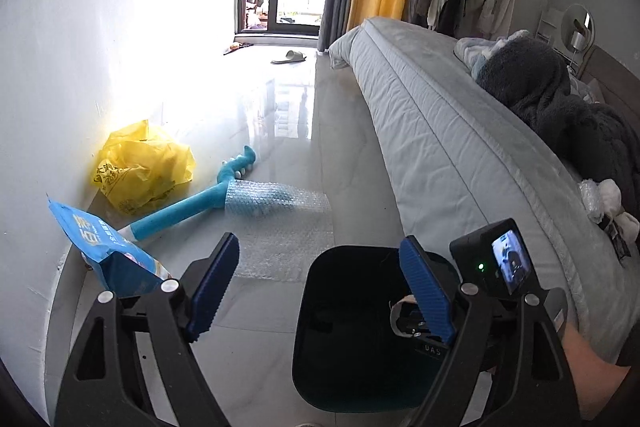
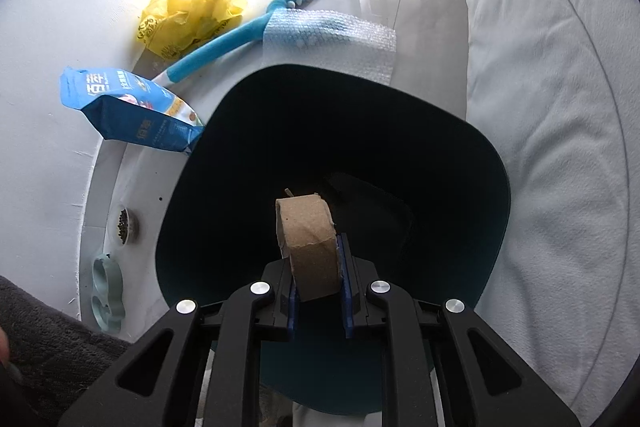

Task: Collect trash
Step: 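Carry the tape roll over the teal bin and open the right tool, then move both tools back toward the trash on the bed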

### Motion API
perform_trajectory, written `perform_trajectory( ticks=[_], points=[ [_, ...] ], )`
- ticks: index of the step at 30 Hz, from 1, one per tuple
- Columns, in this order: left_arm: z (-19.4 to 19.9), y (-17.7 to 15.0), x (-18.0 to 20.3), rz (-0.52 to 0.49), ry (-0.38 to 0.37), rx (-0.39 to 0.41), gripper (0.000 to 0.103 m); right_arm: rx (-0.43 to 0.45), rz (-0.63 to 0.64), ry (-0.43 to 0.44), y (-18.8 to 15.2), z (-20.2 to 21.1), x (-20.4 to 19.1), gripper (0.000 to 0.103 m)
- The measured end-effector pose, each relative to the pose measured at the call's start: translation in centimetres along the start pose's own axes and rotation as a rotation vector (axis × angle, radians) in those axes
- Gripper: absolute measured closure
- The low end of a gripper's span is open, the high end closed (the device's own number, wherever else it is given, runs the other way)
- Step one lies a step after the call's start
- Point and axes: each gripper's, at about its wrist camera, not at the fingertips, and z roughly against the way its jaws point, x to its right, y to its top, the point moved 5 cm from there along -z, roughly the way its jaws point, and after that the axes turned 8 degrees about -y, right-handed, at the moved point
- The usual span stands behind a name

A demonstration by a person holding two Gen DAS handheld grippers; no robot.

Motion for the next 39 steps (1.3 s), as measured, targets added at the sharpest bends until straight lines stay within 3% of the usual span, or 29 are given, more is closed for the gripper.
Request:
perform_trajectory(
  ticks=[6,7,9,17,26,39],
  points=[
    [1.6,1.0,0.7,0.003,-0.024,0.035,0.014,-0.002,-0.007,-0.012,-0.2,-0.3,0.3,0.083],
    [2.0,1.1,0.8,0.001,-0.020,0.043,0.013,-0.004,-0.008,-0.012,-0.3,-0.3,0.3,0.077],
    [2.7,1.5,1.1,-0.001,-0.024,0.058,0.012,0.002,-0.008,-0.011,-0.4,-0.3,0.2,0.038],
    [5.3,2.6,3.5,-0.101,-0.006,0.113,0.009,0.080,-0.031,0.032,-0.6,3.1,0.2,0.036],
    [8.3,4.0,6.5,-0.102,-0.081,0.179,0.008,0.235,-0.076,0.122,-2.2,9.8,1.7,0.030],
    [10.8,5.2,11.5,-0.118,-0.171,0.230,0.007,0.487,0.014,-0.010,-5.3,19.7,4.1,0.020]
  ],
)
